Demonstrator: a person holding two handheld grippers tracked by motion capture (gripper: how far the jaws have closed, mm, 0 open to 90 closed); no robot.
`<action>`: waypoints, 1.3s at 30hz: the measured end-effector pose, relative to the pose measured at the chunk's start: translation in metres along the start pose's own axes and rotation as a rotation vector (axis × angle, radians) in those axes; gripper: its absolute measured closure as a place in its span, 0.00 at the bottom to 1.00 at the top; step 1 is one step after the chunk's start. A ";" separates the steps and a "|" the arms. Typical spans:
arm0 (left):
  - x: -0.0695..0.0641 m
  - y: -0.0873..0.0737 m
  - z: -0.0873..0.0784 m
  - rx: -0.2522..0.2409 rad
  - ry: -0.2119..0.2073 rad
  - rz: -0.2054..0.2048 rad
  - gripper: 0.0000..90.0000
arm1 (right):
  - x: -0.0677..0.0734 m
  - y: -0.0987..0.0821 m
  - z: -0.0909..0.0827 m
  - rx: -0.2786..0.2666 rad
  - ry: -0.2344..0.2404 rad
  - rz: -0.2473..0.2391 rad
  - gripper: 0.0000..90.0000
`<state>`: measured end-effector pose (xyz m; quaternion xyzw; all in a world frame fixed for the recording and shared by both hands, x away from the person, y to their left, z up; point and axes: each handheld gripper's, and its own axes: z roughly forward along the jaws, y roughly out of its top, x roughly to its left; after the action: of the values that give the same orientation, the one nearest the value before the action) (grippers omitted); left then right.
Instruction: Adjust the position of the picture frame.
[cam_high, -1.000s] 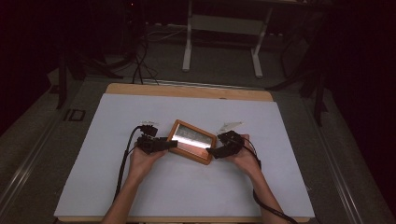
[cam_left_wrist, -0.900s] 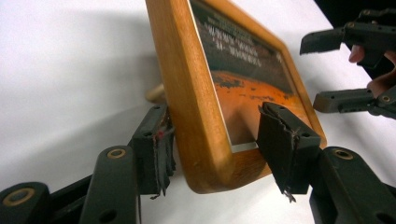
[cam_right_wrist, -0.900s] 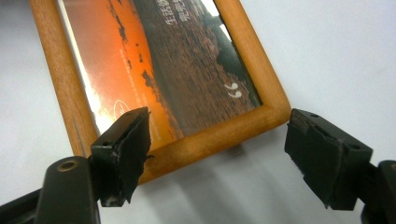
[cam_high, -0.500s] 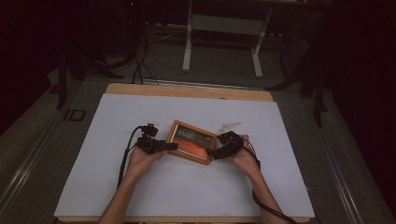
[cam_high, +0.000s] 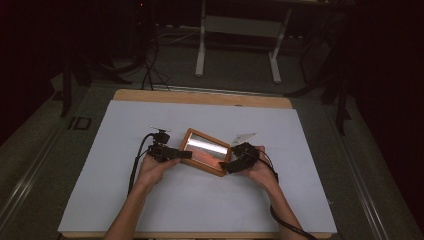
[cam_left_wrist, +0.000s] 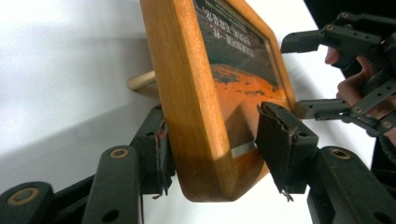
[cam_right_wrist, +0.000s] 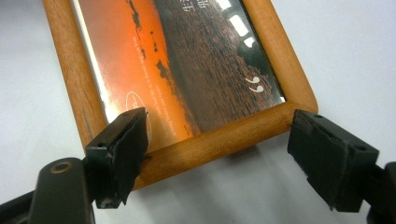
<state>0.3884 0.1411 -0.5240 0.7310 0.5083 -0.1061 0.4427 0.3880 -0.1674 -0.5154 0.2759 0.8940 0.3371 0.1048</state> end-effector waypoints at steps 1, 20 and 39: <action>-0.001 0.000 0.000 0.003 0.002 0.001 0.53 | 0.000 0.000 0.000 0.001 -0.001 -0.001 0.22; -0.063 0.016 -0.015 -0.046 0.116 0.267 0.62 | -0.008 0.016 -0.034 -0.099 -0.008 -0.007 0.21; -0.114 0.021 -0.018 -0.060 0.057 0.540 0.76 | -0.015 0.022 -0.061 -0.194 0.043 -0.027 0.20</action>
<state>0.3483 0.0782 -0.4329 0.8294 0.3102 0.0514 0.4618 0.3866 -0.1952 -0.4551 0.2450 0.8629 0.4265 0.1162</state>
